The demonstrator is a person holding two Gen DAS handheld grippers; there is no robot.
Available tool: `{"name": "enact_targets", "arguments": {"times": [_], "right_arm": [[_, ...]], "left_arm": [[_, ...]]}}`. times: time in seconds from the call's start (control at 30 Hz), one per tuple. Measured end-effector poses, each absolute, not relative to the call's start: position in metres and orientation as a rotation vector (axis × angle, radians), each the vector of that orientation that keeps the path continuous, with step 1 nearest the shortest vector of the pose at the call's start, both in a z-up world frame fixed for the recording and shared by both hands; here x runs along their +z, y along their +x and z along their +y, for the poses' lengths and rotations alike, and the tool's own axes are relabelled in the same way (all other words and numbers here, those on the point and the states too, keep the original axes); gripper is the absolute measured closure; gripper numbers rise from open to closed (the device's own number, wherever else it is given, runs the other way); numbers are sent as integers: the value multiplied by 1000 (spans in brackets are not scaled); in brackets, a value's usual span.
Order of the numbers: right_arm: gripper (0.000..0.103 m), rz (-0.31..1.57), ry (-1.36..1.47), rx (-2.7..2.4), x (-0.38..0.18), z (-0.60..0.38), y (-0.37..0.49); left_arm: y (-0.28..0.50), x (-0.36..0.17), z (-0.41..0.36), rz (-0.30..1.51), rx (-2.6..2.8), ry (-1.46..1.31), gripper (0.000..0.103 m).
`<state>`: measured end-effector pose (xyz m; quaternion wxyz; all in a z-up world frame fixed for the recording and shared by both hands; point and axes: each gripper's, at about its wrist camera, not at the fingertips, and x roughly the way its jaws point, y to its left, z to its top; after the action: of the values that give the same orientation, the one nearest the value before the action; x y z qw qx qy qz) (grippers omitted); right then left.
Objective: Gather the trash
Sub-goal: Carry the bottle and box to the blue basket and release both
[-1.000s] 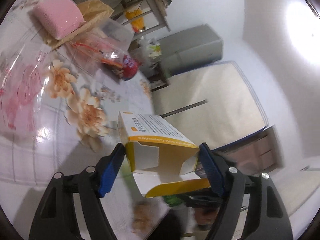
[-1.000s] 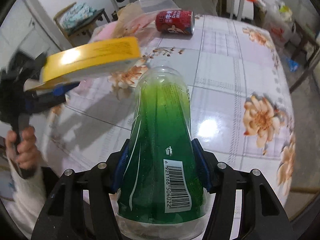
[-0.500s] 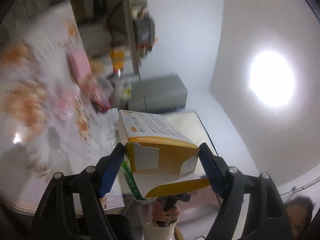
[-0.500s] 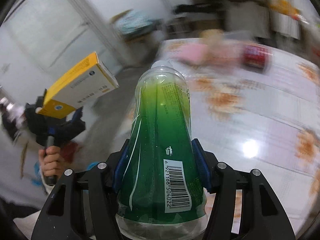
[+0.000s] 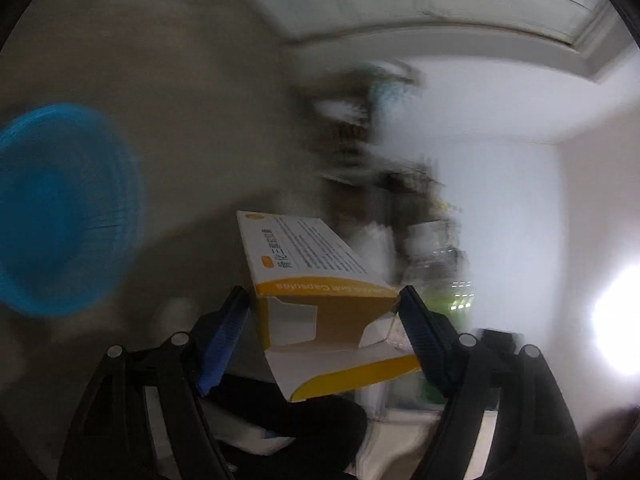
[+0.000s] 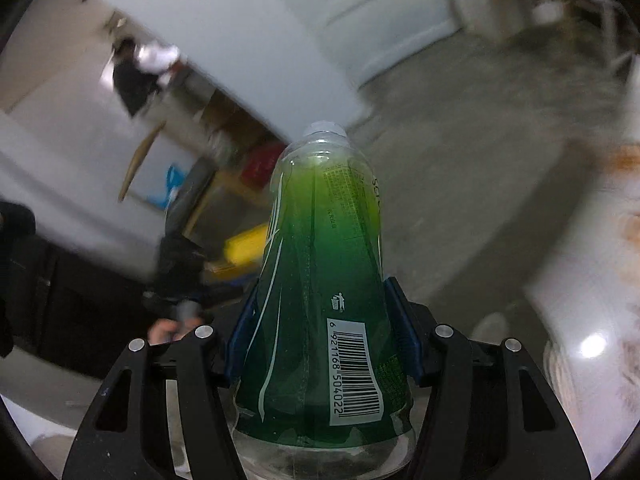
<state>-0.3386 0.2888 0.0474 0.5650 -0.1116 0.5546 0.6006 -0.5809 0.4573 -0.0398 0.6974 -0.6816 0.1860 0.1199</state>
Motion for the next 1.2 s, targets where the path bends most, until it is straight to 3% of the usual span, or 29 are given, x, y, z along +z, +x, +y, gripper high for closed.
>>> {"name": "enact_targets", "arguments": {"times": [0.2, 0.37, 0.5, 0.63, 0.83, 1.0, 1.2], "right_arm": [[46, 1531, -489, 1387, -65, 414, -396], [46, 1644, -743, 1294, -163, 472, -449], [46, 1672, -817, 1244, -206, 483, -472], [46, 1695, -857, 1187, -230, 495, -478], [41, 1675, -905, 1147, -260, 510, -491], [21, 1660, -947, 1112, -271, 513, -506], [21, 1482, -1085, 1131, -246, 511, -512]], "left_arm": [[-604, -157, 476, 690, 569, -1505, 28], [-557, -189, 477, 1009, 762, -1094, 23], [-540, -214, 474, 1141, 810, -1004, 20], [-537, -219, 473, 1180, 813, -950, 9], [-563, -205, 468, 1194, 854, -876, 9], [-580, -200, 467, 1132, 871, -900, 8], [-578, -177, 469, 1094, 884, -864, 8]]}}
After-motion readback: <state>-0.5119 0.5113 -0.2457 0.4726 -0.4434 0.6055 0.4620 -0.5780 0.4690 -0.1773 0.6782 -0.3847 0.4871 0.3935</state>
